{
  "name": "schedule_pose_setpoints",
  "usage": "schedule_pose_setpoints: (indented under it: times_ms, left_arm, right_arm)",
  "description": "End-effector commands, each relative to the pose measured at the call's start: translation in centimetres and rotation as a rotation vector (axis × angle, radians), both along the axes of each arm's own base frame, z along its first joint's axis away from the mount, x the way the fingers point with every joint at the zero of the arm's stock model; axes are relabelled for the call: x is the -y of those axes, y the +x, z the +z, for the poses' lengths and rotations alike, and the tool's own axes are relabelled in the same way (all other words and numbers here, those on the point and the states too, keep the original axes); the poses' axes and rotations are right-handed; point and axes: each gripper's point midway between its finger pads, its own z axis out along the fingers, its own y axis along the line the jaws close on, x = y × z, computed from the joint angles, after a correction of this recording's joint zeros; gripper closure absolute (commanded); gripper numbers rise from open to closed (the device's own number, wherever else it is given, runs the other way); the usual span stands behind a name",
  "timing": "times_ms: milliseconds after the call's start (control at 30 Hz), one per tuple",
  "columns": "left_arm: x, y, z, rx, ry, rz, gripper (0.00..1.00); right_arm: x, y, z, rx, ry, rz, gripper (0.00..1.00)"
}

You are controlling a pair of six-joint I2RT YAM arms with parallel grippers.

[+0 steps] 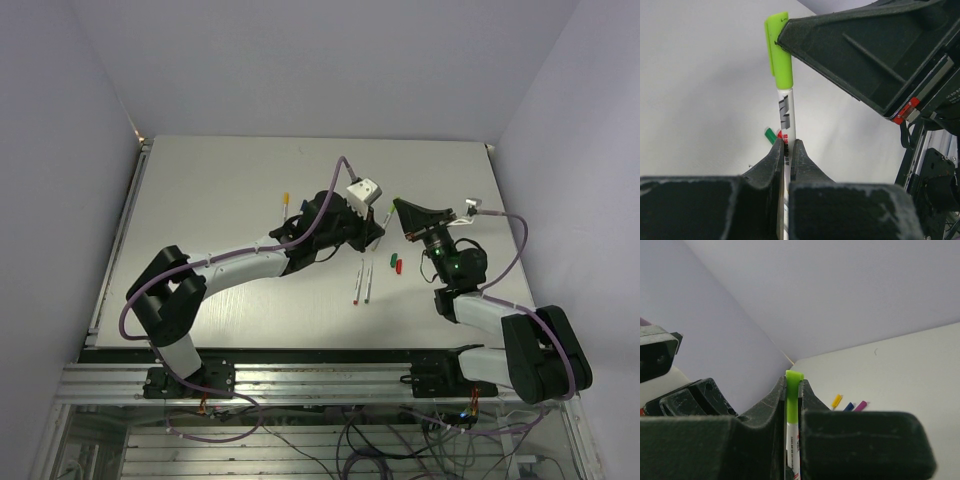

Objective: Insert the pens into the pen caps

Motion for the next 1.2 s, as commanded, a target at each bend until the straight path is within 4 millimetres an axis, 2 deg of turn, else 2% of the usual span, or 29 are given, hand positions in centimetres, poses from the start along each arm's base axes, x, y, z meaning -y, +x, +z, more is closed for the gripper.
schedule_pose_setpoints:
  times_ms: [0, 133, 400, 600, 800, 1000, 1167]
  left_arm:
    - [0.3, 1.0, 9.0, 0.18, -0.183, 0.031, 0.93]
    - [-0.3, 1.3, 10.1, 0.203, -0.202, 0.053, 0.93]
    - [-1.9, 2.0, 13.6, 0.278, -0.276, 0.112, 0.93]
    - [-2.1, 2.0, 15.4, 0.31, -0.318, 0.117, 0.93]
    - [-2.5, 2.2, 16.6, 0.341, -0.339, 0.14, 0.93]
    - [-3.8, 2.9, 18.0, 0.383, -0.355, 0.197, 0.93]
    - [-4.4, 3.1, 18.4, 0.39, -0.368, 0.21, 0.93]
  right_arm:
    - [-2.1, -0.4, -3.8, -0.114, -0.123, 0.106, 1.0]
    - [-2.4, -0.1, -4.8, -0.151, -0.19, 0.109, 1.0]
    - [-2.9, -0.2, -6.9, -0.215, -0.257, 0.129, 1.0]
    - [-4.0, -0.4, -8.4, -0.259, -0.298, 0.163, 1.0]
    - [-5.2, -0.7, -9.8, -0.294, -0.346, 0.213, 1.0]
    - [-6.1, -1.4, -11.2, -0.33, -0.364, 0.259, 1.0]
    - [-6.8, -1.7, -11.8, -0.345, -0.365, 0.287, 1.0]
